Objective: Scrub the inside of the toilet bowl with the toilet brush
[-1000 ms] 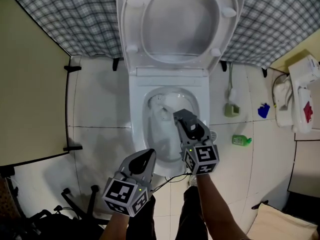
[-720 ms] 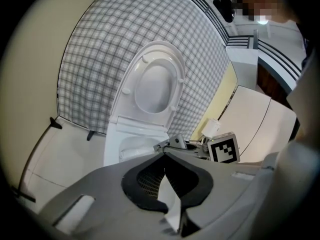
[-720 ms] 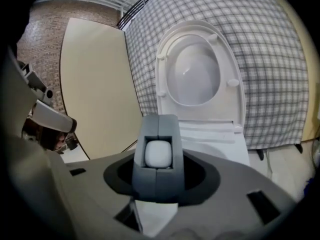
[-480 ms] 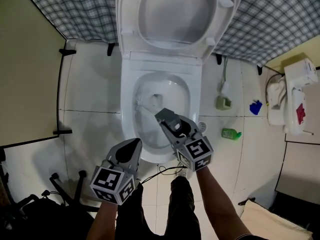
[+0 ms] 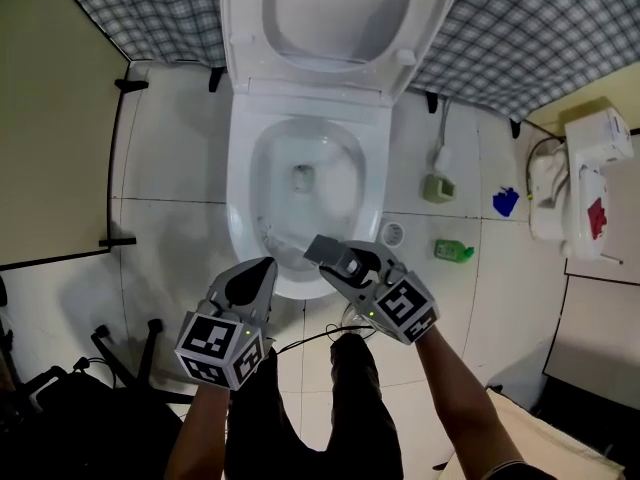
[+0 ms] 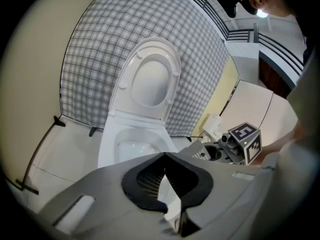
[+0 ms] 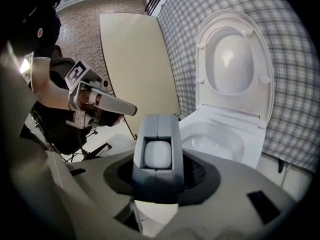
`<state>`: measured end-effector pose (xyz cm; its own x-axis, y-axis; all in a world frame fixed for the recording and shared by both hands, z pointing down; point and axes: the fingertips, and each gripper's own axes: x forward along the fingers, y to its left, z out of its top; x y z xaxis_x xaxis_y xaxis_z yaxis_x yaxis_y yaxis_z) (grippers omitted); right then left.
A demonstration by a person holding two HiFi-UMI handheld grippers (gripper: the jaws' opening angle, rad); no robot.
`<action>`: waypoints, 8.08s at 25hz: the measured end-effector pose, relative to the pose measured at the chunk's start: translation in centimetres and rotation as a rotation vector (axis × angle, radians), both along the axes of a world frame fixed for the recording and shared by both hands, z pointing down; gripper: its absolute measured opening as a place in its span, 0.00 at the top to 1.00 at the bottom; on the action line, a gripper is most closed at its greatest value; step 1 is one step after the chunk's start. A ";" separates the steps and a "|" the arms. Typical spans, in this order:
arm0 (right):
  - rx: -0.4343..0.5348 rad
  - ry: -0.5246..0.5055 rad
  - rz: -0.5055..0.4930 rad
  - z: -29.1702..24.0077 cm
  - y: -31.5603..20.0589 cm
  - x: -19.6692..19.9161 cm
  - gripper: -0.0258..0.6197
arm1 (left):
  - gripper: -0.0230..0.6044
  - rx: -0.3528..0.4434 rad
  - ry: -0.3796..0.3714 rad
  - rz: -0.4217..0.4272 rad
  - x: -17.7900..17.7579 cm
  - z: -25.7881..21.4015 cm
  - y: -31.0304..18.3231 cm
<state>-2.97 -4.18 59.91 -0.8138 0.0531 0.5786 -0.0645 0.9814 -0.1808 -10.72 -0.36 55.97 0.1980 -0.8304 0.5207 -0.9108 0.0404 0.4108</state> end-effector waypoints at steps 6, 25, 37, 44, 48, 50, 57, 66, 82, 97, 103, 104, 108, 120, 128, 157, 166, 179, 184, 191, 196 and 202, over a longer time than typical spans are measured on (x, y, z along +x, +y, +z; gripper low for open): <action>-0.025 0.085 -0.149 -0.7 0.8 4.2 0.66 | 0.96 0.008 0.027 0.017 3.2 -0.4 0.1; -0.006 0.034 0.124 1.2 -0.7 -1.2 0.66 | 0.96 -0.015 0.037 0.015 2.1 0.1 0.1; 0.144 -0.028 0.375 2.1 -8.2 -6.3 0.66 | 0.96 -0.007 0.066 0.017 1.1 -0.1 -0.2; 0.098 -0.035 0.431 2.6 -11.0 -6.0 0.66 | 0.96 -0.022 0.066 -0.002 -0.2 1.0 -0.2; 0.082 -0.038 0.318 2.4 -8.8 -5.9 0.66 | 0.96 -0.032 0.065 0.011 0.4 1.3 -0.1; 0.082 -0.040 0.256 1.9 -7.6 -5.8 0.66 | 0.96 -0.033 0.063 0.023 0.9 1.4 -0.1; 0.047 0.007 0.094 1.6 -3.3 -3.1 0.66 | 0.96 -0.044 0.049 0.048 2.4 1.5 0.6; 0.050 0.095 -0.134 0.2 1.8 3.8 0.66 | 0.96 -0.068 0.040 0.076 4.9 2.0 2.1; 0.174 0.101 0.153 4.8 -2.2 -0.3 0.66 | 0.96 -0.046 0.020 0.153 3.9 1.8 2.1; 0.311 0.121 0.362 4.1 -9.2 -0.4 0.66 | 0.96 -0.042 0.061 0.140 2.9 3.4 1.5; 0.330 0.204 0.430 2.5 -11.3 1.5 0.66 | 0.96 -0.041 0.075 0.138 3.2 2.8 1.2; 0.330 0.224 0.427 2.4 -11.1 1.9 0.66 | 0.96 -0.034 0.081 0.135 3.3 2.7 1.1; 0.287 0.293 0.406 1.8 -9.0 3.2 0.67 | 0.96 -0.020 0.091 0.136 3.5 2.1 0.7; 0.224 0.388 0.384 0.6 -5.6 5.2 0.67 | 0.96 -0.011 0.122 0.093 3.2 1.6 1.0; 0.344 0.377 0.421 0.0 -12.2 2.1 0.67 | 0.96 0.002 0.132 0.083 2.9 1.3 1.0; 0.145 0.498 0.159 -1.6 3.6 3.2 0.67 | 0.96 0.012 0.144 0.044 1.9 0.4 4.3; 0.261 0.574 0.205 -0.7 -0.8 4.8 0.67 | 0.96 0.005 0.146 0.024 1.4 0.8 4.2; 0.485 0.449 0.337 -0.1 -12.0 1.7 0.67 | 0.96 -0.023 0.139 0.034 2.7 1.9 2.0; 0.513 0.319 0.334 0.0 -12.9 -2.0 0.67 | 0.96 -0.019 0.139 0.044 3.1 2.0 1.6; 0.488 0.136 0.299 -1.0 -12.2 -8.1 0.67 | 0.96 -0.037 0.114 0.021 1.0 2.4 2.4; 0.489 0.082 0.146 -1.1 -8.8 -11.0 0.66 | 0.96 -0.045 0.118 0.011 0.6 3.0 2.8; 0.533 0.125 0.188 -0.2 -10.1 -9.8 0.66 | 0.96 -0.041 0.132 0.027 1.6 2.9 2.8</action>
<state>-12.77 -14.24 59.74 -0.7047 -0.4113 0.5781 -0.2359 0.9043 0.3558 -9.13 2.48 58.91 0.2885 -0.8027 0.5219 -0.8501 0.0360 0.5254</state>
